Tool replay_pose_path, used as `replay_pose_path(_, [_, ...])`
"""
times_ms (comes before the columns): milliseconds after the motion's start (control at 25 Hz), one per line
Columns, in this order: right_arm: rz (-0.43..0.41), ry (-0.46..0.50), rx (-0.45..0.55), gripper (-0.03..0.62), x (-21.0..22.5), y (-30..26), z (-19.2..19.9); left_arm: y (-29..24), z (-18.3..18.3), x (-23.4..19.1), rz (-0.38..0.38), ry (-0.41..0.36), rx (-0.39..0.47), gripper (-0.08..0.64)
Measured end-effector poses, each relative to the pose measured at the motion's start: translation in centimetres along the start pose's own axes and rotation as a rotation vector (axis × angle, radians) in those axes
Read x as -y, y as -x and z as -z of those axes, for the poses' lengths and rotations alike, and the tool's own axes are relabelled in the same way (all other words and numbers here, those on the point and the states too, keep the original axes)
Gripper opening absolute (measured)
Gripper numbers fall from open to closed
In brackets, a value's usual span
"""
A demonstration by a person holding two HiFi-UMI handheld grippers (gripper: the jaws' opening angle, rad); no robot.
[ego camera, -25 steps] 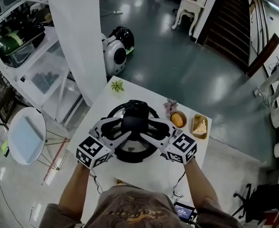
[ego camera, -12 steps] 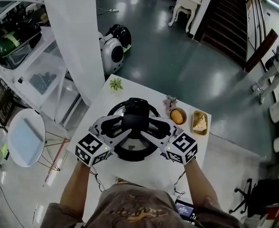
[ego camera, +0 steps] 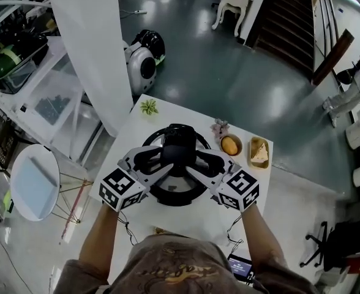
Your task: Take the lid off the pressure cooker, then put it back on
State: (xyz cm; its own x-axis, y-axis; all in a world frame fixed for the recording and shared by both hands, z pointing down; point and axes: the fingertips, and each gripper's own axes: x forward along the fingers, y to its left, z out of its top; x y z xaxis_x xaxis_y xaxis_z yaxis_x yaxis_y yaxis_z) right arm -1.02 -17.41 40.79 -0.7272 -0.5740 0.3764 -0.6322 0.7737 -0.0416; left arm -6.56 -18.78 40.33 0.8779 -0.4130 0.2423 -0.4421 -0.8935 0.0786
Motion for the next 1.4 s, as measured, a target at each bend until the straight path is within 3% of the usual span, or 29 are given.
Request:
replay_pose_path(280, [0.012,-0.047,0.016,0.186,-0.6,0.1,-0.1,0.4,0.0,-0.1,0.044,-0.005,-0.006,0.202])
replay_pose_path(640, [-0.002,-0.003,0.008,0.209,-0.5,0.0,-0.1,1.0,0.1,0.1,-0.004,-0.014,0.01,0.172])
replay_pose_path(920, [-0.091,-0.017,0.004,0.227,-0.3,-0.4,-0.2,1.1,0.1,0.1,-0.019,-0.011,0.008,0.159])
replay_pose_path(1040, [-0.088,-0.026,-0.016,0.212,-0.5,-0.4,-0.3,1.2,0.1,0.1,-0.023,-0.022,-0.002,0.153])
replay_pose_path(1240, [-0.045,-0.086,-0.014,0.201,-0.5,-0.1,-0.2,1.2,0.1,-0.2,-0.013,-0.031,0.002,0.14])
replay_pose_path(1400, [-0.026,-0.16,0.016,0.152,-1.2,0.8,-0.1,1.0,-0.1,-0.5,-0.018,-0.044,0.003,0.075])
